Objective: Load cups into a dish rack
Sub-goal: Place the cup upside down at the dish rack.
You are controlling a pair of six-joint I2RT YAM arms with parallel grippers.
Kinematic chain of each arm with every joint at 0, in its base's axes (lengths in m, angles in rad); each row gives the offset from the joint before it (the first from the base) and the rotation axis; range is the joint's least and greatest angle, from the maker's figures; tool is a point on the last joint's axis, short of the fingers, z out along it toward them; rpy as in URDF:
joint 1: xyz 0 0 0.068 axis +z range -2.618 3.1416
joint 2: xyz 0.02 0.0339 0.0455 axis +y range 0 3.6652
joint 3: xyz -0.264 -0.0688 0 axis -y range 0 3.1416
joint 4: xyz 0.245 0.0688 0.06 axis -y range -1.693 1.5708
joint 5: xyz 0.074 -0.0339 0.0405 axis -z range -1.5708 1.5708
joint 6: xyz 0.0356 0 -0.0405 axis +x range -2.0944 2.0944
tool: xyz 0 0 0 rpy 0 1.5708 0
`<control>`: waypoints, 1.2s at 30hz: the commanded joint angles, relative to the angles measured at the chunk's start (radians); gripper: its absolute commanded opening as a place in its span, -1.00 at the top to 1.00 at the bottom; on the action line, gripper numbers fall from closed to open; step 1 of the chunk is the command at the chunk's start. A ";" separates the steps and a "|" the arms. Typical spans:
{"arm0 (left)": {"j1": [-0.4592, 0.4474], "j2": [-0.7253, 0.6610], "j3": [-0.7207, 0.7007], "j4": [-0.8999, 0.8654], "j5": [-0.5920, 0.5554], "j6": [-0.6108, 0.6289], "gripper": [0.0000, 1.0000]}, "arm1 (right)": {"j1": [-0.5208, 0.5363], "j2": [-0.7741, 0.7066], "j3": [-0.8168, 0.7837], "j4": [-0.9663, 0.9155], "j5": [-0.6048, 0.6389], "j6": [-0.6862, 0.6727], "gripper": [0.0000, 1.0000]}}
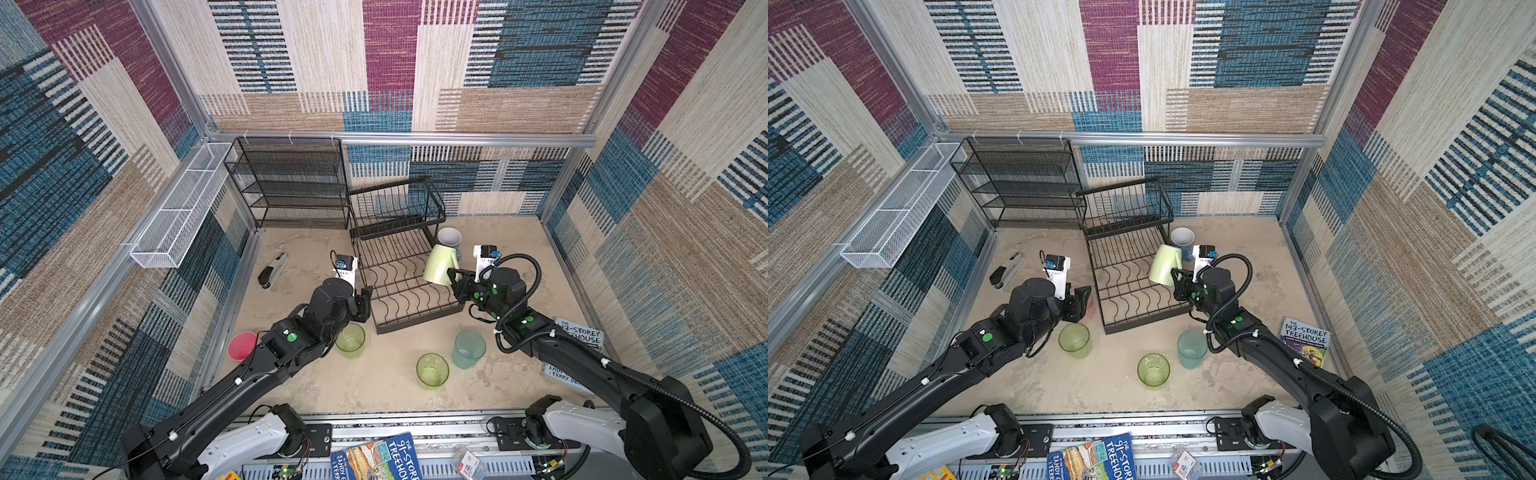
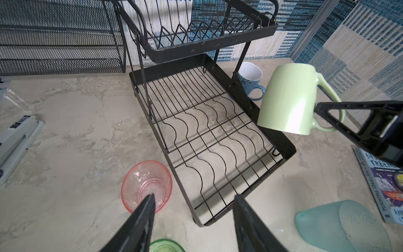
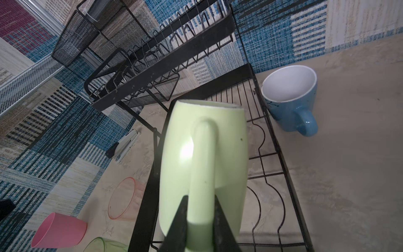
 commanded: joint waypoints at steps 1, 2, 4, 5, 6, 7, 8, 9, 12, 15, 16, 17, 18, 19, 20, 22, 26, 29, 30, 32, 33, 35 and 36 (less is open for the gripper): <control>0.015 -0.005 0.009 -0.028 0.025 -0.007 -0.20 | 0.020 0.021 -0.010 0.210 0.044 -0.024 1.00; 0.018 -0.007 0.009 -0.028 0.029 -0.007 -0.20 | 0.025 0.031 -0.011 0.223 0.050 -0.029 1.00; 0.029 -0.008 0.009 -0.034 0.038 -0.007 -0.19 | 0.038 0.052 -0.014 0.256 0.067 -0.036 1.00; 0.034 -0.010 0.009 -0.037 0.041 -0.009 -0.19 | 0.043 0.061 -0.018 0.273 0.074 -0.041 1.00; 0.038 -0.011 0.010 -0.039 0.046 -0.009 -0.19 | 0.052 0.070 -0.021 0.290 0.083 -0.047 1.00; 0.043 -0.013 0.010 -0.041 0.052 -0.009 -0.19 | 0.061 0.082 -0.023 0.307 0.093 -0.054 1.00; 0.046 -0.015 0.012 -0.045 0.055 -0.009 -0.19 | 0.068 0.090 -0.024 0.318 0.104 -0.063 1.00; 0.050 -0.016 0.015 -0.048 0.057 -0.009 -0.19 | 0.078 0.102 -0.025 0.335 0.115 -0.074 1.00; 0.060 -0.019 0.026 -0.060 0.070 -0.006 -0.19 | 0.098 0.141 -0.032 0.388 0.138 -0.100 1.00; 0.071 -0.016 0.042 -0.070 0.085 -0.001 -0.19 | 0.116 0.183 -0.037 0.448 0.183 -0.140 1.00; 0.073 -0.013 0.049 -0.075 0.090 0.001 -0.19 | 0.121 0.199 -0.037 0.466 0.194 -0.152 1.00; 0.076 -0.012 0.055 -0.080 0.096 0.004 -0.19 | 0.123 0.213 -0.036 0.486 0.203 -0.166 1.00; 0.080 -0.009 0.064 -0.089 0.101 0.007 -0.19 | 0.124 0.228 -0.039 0.508 0.214 -0.180 1.00; 0.083 -0.006 0.073 -0.096 0.106 0.011 -0.19 | 0.126 0.240 -0.039 0.531 0.226 -0.190 1.00; 0.087 -0.004 0.081 -0.101 0.111 0.014 -0.19 | 0.126 0.254 -0.039 0.549 0.237 -0.196 1.00; 0.096 0.000 0.098 -0.111 0.123 0.021 -0.19 | 0.126 0.282 -0.036 0.592 0.250 -0.225 1.00; 0.114 0.001 0.111 -0.112 0.142 0.031 -0.19 | 0.127 0.346 -0.015 0.652 0.260 -0.262 1.00; 0.126 0.001 0.117 -0.115 0.161 0.033 -0.18 | 0.127 0.399 0.001 0.689 0.266 -0.275 1.00; 0.128 0.001 0.121 -0.118 0.166 0.038 -0.18 | 0.126 0.416 0.003 0.708 0.267 -0.276 1.00; 0.131 -0.002 0.130 -0.126 0.169 0.047 -0.18 | 0.126 0.448 0.012 0.738 0.270 -0.286 1.00; 0.132 -0.004 0.137 -0.131 0.169 0.054 -0.18 | 0.126 0.466 0.021 0.748 0.274 -0.291 1.00; 0.138 -0.010 0.145 -0.135 0.170 0.069 -0.18 | 0.128 0.497 0.034 0.767 0.284 -0.299 1.00; 0.138 -0.014 0.148 -0.132 0.170 0.076 -0.18 | 0.127 0.514 0.037 0.785 0.289 -0.304 1.00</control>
